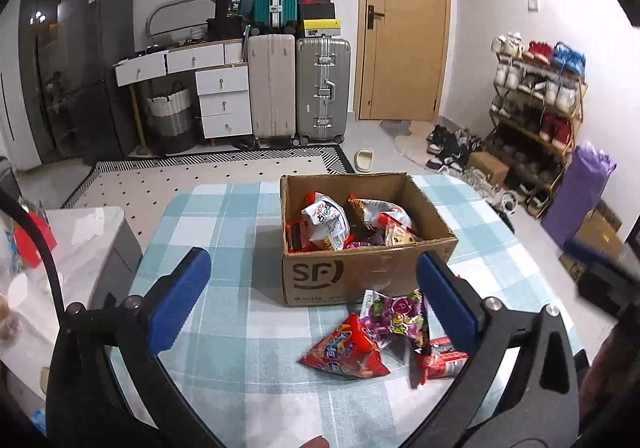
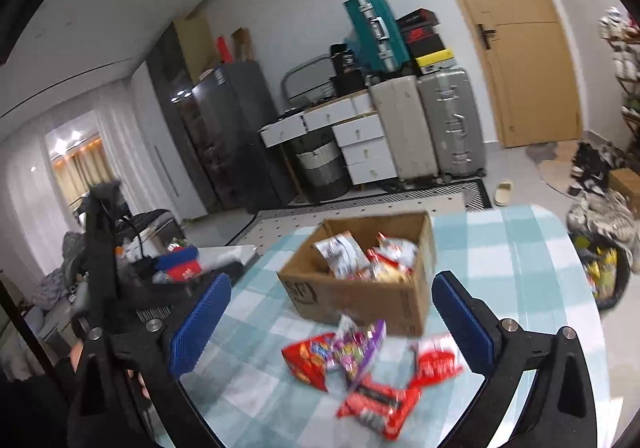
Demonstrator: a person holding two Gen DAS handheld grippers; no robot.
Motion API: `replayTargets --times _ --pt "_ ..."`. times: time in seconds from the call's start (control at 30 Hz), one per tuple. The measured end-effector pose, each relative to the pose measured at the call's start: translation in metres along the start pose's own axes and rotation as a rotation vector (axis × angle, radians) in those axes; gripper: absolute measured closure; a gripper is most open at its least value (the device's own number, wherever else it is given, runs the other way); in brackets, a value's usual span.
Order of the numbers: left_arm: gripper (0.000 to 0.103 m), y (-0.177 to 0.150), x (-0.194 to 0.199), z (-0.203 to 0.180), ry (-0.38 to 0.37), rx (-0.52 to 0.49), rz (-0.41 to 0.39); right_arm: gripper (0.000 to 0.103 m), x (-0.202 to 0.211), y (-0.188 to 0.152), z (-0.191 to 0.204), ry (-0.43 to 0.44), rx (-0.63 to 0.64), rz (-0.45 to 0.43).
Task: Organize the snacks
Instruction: 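Withdraw both tools from the box back toward the remaining snacks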
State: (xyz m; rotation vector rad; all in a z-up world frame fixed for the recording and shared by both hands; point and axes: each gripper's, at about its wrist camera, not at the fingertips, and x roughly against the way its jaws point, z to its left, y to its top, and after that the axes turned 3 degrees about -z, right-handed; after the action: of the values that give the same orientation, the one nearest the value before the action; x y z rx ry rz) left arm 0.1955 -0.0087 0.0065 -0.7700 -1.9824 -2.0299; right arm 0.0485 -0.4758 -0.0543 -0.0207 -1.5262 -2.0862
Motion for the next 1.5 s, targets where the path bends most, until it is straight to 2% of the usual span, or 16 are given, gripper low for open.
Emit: replayTargets --times 0.17,0.3,0.5,0.73,0.93,1.17,1.3,1.5 --pt "0.001 -0.025 0.014 0.007 -0.017 0.045 -0.024 0.001 0.004 -0.036 -0.005 -0.042 -0.019 0.043" --pt "0.001 -0.061 0.017 0.012 -0.013 0.063 -0.026 0.001 0.005 -0.068 -0.012 -0.062 -0.084 0.107" --pt "0.001 -0.104 0.003 0.027 -0.006 0.117 0.032 0.001 0.005 -0.094 -0.021 -0.102 -0.113 0.144" --pt "0.001 -0.141 -0.009 0.031 0.041 0.129 0.031 0.001 0.001 -0.112 -0.028 -0.138 -0.099 0.168" --pt "0.001 -0.152 -0.021 0.023 0.049 0.092 0.046 0.001 -0.004 -0.118 -0.029 -0.147 -0.085 0.175" --pt "0.001 -0.155 -0.021 0.018 0.062 0.06 0.018 0.001 -0.023 -0.119 -0.035 -0.149 -0.106 0.227" --pt "0.001 -0.156 -0.023 0.022 0.029 0.081 0.022 0.001 -0.042 -0.12 -0.037 -0.147 -0.106 0.274" --pt "0.001 -0.156 -0.029 0.024 0.038 0.09 0.037 0.001 -0.072 -0.119 -0.039 -0.139 -0.122 0.324"
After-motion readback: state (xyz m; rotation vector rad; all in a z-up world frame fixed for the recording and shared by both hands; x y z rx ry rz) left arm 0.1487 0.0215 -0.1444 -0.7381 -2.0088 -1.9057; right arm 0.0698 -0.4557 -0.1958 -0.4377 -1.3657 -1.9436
